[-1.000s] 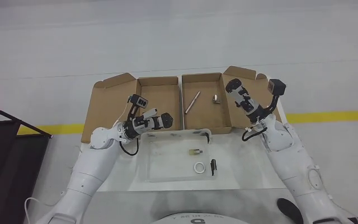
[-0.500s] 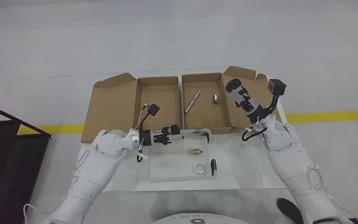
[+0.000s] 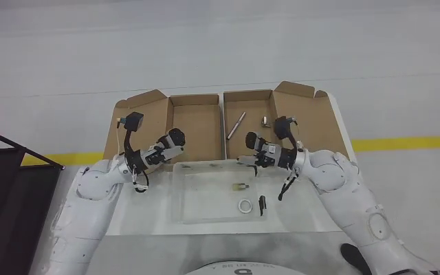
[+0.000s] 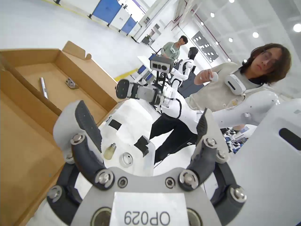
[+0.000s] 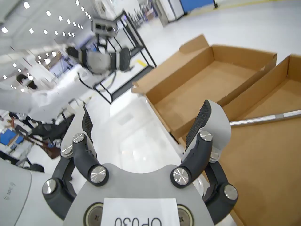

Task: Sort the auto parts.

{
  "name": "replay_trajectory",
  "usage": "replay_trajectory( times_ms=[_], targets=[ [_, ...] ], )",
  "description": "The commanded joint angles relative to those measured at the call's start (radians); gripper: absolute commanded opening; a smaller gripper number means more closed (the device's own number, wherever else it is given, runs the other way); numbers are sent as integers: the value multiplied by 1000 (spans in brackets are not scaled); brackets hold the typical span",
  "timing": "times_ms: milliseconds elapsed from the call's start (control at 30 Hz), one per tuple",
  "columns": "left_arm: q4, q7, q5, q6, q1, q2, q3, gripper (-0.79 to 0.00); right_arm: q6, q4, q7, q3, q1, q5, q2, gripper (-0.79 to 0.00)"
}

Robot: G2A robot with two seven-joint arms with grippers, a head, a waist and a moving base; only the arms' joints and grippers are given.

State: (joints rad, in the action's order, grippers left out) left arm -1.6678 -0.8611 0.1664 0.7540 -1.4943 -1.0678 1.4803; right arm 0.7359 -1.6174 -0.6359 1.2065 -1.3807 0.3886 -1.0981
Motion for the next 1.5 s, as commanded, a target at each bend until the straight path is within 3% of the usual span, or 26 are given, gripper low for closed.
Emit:
replay_trajectory(
  times_ms=[0,267,433,500,567,700,1067,1300,1467],
  targets=[
    [-18,14,0,9,-28,5,34,0,-37,-38,-75,-8,-4,69,5,0],
    [-22,16,0,10,-35,6,41,0,-64,-98,-72,3,-10,123,10,0],
    [-22,16,0,10,-35,6,41,0,-141,-124,-163,-90,1,307,5,0],
    [-22,16,0,10,-35,6,41,0,-160,-119,-214,-122,11,342,4,-92],
    [-22,16,0,10,-35,6,41,0,-159,-114,-262,-151,21,351,4,-277],
    [-22,16,0,10,-35,6,41,0,-173,-102,-308,-183,41,371,3,-394],
    [-22,16,0,10,-35,6,41,0,-199,-103,-355,-244,63,442,6,-413],
    [-22,16,0,10,-35,6,41,0,-228,-81,-364,-280,88,462,2,-385],
    [-22,16,0,10,-35,6,41,0,-221,-111,-346,-293,90,483,3,-323]
  ],
)
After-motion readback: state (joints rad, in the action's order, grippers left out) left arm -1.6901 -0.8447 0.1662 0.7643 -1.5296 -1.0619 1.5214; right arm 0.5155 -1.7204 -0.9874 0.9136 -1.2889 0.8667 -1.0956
